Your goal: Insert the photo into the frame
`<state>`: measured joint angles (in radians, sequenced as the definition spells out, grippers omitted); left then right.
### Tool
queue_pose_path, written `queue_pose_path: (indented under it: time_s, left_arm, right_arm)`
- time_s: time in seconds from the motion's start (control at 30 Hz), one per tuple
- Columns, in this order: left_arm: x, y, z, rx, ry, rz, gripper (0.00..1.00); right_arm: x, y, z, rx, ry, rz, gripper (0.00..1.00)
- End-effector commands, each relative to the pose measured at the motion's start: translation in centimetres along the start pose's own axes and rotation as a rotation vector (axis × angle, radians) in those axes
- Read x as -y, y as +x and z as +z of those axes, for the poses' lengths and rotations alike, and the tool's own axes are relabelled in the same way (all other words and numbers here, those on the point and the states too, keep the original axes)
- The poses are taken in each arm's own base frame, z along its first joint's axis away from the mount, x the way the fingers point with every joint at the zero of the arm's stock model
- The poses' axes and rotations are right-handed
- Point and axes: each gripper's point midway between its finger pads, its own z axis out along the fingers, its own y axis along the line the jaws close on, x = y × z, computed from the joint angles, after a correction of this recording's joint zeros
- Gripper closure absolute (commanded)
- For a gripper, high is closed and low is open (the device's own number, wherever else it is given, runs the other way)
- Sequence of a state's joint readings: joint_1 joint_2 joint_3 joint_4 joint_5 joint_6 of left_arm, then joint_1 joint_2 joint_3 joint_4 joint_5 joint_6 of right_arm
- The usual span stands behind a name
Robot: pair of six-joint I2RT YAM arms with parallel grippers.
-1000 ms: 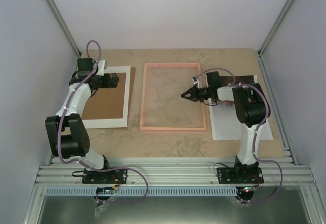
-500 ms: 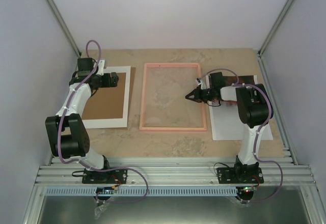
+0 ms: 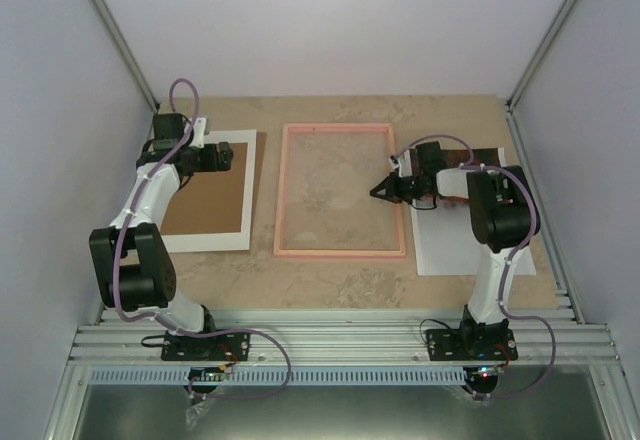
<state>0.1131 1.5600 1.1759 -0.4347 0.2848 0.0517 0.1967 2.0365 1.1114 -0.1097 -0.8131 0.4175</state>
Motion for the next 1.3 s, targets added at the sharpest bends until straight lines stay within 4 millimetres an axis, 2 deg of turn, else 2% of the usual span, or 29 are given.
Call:
queue_pose_path:
  time_s: [0.0, 0.7, 1.27]
  left_arm:
    - [0.2, -1.0, -0.3, 0.03, -0.008, 0.013, 0.01]
    - [0.2, -1.0, -0.1, 0.026, -0.01, 0.018, 0.01]
    - [0.1, -1.0, 0.1, 0.023, -0.014, 0.017, 0.01]
  right_arm:
    - [-0.2, -0.9, -1.3, 0.031, 0.045, -0.043, 1.0]
    - [1.2, -0.9, -1.7, 0.034, 0.098, -0.052, 1.0]
    - [1.4, 0.7, -1.3, 0.011, 0.08, -0.01, 1.0]
